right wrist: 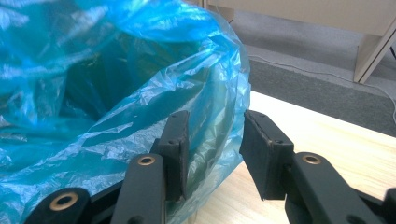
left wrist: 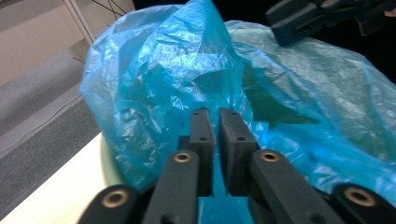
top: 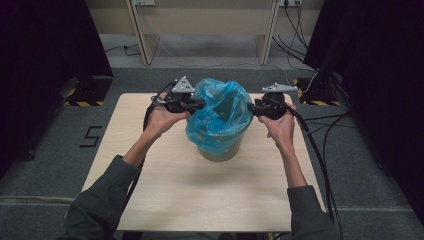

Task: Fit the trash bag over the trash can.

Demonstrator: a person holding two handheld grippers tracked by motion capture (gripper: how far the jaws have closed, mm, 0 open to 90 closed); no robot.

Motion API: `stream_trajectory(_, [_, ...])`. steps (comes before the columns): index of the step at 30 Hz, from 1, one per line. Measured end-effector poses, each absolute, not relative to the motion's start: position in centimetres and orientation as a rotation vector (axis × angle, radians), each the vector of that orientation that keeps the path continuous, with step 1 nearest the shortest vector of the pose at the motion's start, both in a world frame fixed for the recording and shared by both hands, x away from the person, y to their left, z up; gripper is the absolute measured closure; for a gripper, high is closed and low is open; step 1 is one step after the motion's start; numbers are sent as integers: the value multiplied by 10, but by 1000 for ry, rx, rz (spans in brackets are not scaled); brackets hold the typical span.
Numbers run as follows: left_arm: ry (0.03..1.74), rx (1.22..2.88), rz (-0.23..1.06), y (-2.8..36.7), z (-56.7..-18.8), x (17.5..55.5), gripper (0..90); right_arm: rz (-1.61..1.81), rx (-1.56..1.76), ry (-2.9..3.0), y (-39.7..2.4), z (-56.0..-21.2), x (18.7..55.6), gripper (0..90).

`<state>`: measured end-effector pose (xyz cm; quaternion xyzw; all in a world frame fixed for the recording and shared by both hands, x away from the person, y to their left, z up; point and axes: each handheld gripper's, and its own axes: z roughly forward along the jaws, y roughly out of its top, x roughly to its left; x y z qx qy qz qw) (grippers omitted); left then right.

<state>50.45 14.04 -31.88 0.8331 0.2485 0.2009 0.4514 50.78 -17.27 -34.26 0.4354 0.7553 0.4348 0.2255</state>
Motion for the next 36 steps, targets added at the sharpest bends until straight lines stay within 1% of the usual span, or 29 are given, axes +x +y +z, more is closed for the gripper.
stream_trajectory(2, [629,2057,508,149,-320,508,873,1199,1200,2084,-173,-343,508,617])
stream_trajectory(5, [671,2046,536,164,-327,513,880,1200,1199,2087,-172,-343,508,618])
stream_trajectory(8, [714,2025,538,178,-336,518,893,1197,1196,2091,-171,-344,508,619])
stream_trajectory(10, [737,1978,509,187,-340,519,895,1198,1195,2092,-171,-344,508,619])
stream_trajectory(12, [743,1994,549,193,-342,518,895,1194,1195,2093,-171,-344,508,619])
stream_trajectory(18, [776,1997,546,207,-359,522,896,1191,1194,2094,-170,-344,508,619])
stream_trajectory(21, [803,1999,513,209,-373,526,896,1194,1193,2095,-170,-345,508,617])
stream_trajectory(23, [816,1976,494,211,-376,526,887,1191,1193,2097,-169,-345,508,614])
stream_trajectory(24, [821,1969,495,213,-375,525,849,1189,1194,2097,-169,-345,508,608])
stream_trajectory(27, [836,1936,501,220,-364,519,673,1180,1201,2088,-171,-344,508,570])
stream_trajectory(29, [833,1904,514,227,-352,511,595,1177,1207,2079,-171,-343,506,533])
stream_trajectory(30, [830,1889,516,229,-347,508,564,1187,1215,2065,-172,-341,505,518])
stream_trajectory(33, [808,1861,517,230,-336,498,538,1211,1212,2042,-172,-338,502,513])
stream_trajectory(36, [773,1883,484,221,-332,489,482,1215,1204,2045,-170,-335,498,510])
